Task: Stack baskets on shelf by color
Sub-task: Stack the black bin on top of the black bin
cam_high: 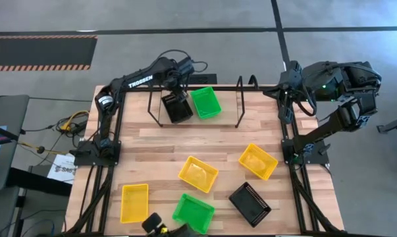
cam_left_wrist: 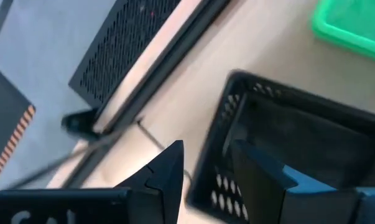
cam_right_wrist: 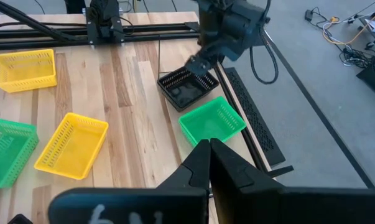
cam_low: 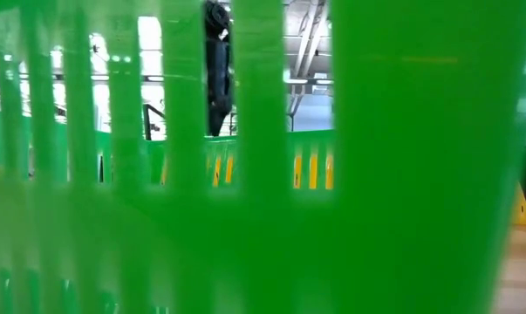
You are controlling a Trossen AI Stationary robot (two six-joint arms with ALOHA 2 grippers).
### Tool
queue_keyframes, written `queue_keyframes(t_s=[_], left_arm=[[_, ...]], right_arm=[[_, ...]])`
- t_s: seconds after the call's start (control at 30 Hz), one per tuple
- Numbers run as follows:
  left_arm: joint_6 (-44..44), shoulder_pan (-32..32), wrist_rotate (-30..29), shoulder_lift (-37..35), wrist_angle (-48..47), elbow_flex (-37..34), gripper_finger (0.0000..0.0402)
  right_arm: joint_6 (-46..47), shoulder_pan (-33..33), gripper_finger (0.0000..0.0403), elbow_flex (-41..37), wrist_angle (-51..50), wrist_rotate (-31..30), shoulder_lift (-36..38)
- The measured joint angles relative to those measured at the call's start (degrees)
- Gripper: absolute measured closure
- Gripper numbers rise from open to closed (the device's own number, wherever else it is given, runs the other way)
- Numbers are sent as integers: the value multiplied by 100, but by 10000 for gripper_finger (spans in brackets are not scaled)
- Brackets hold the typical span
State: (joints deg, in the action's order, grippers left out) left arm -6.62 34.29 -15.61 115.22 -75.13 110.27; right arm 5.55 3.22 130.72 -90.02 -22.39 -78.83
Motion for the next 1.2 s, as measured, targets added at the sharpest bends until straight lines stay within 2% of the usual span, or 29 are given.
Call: queue_keyframes(t_s=[0.2, 0.4, 0.5, 0.73, 0.97, 1.07, 1.2], left_arm=[[-846, -446, -77, -176, -1446, 816, 276], [-1823, -1440, -207, -766, -1494, 869, 276], [-2398, -2078, -527, -973, -1493, 862, 276], [-3676, -3489, -1672, -1352, -1491, 864, 276], [-4593, -4358, -2525, -1654, -1491, 862, 276], [-4743, -4555, -2679, -1811, -1479, 613, 276], [-5245, -4680, -2557, -2276, -1488, -403, 276]], right_arm=[[-163, -1, 377, 1, 0, -6, 0], [-457, -213, 377, 1, 2, -9, 16], [-469, -356, 377, 0, 0, -7, 28], [-456, -498, 377, 0, 0, 40, 55], [-456, -498, 377, 2, 0, 160, 104], [-432, -498, 377, 2, 0, 162, 179], [-125, -498, 377, 2, 0, 289, 325]])
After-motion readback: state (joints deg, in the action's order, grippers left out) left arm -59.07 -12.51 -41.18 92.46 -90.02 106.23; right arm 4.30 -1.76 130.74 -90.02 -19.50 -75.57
